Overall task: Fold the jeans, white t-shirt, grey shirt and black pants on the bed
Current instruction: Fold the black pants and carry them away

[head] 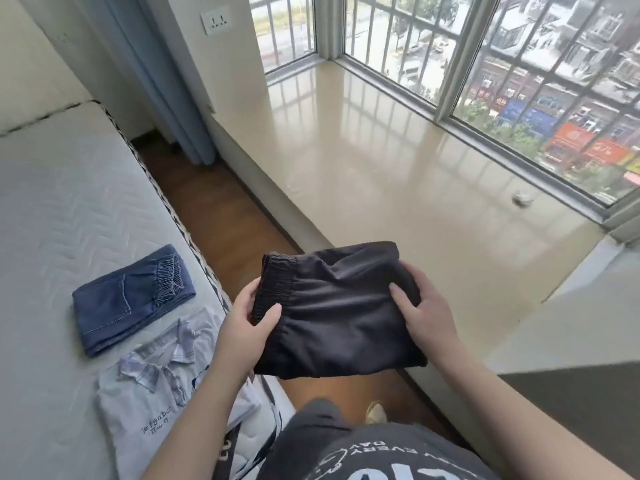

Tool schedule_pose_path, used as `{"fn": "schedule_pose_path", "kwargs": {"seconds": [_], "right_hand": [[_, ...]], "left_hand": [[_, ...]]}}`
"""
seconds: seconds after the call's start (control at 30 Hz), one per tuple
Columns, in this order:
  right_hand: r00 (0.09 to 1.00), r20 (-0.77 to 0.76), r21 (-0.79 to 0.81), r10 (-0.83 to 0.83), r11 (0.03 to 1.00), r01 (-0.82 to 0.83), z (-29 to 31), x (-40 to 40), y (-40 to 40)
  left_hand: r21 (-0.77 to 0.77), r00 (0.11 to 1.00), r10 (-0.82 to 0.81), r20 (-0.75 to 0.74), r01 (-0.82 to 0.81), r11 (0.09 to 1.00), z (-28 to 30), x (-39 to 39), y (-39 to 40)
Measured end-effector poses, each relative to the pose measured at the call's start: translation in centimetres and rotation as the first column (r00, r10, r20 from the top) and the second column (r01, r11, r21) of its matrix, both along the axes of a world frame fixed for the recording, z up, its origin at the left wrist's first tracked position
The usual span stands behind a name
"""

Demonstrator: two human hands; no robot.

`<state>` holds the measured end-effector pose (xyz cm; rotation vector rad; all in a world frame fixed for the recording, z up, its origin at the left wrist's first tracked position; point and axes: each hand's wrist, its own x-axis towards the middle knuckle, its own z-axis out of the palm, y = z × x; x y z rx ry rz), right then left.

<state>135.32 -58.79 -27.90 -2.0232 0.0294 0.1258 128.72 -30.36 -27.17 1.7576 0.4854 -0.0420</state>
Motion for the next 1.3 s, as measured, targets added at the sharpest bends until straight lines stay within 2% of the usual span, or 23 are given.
{"fn": "schedule_pose_path", "kwargs": {"seconds": [0.13, 0.33, 0.53, 0.7, 0.93, 1.17, 1.3], "right_hand": [[0.988, -0.005, 0.003, 0.154, 0.988, -0.154, -0.1, 5.4, 4.6], [0.943, 0.013, -0.028, 0.332, 0.943, -0.332, -1.6, 12.3, 12.8], [0.896, 0.042, -0.043, 0.442, 0.897, -0.441, -2.0, 17.2, 21.8], [0.848, 0.011, 0.002, 0.53, 0.848, -0.53, -1.6, 19.6, 28.0], [0.783, -0.028, 0.007, 0.622, 0.783, -0.622, -2.8, 25.1, 34.3], [0.632, -0.107, 0.039, 0.768, 0.638, -0.769, -4.8, 31.7, 42.7], [0.489, -0.208, 0.052, 0.847, 0.509, -0.859, -5.8, 34.1, 46.4]], "left_hand": [[0.006, 0.983, 0.181, -0.018, -0.181, 0.984, 0.3, 1.4, 3.3], [0.02, 0.953, 0.302, 0.01, -0.302, 0.953, -0.9, 3.8, 10.4], [0.04, 0.909, 0.417, 0.007, -0.417, 0.908, -1.4, 5.2, 16.8], [0.078, 0.876, 0.481, 0.027, -0.482, 0.873, -0.8, 6.1, 22.7], [0.033, 0.864, 0.503, -0.008, -0.503, 0.864, -2.8, 8.8, 27.3], [0.092, 0.782, 0.616, -0.093, -0.609, 0.788, -4.0, 13.2, 32.6], [0.13, 0.76, 0.638, -0.124, -0.625, 0.77, -4.1, 14.5, 35.8]]}}
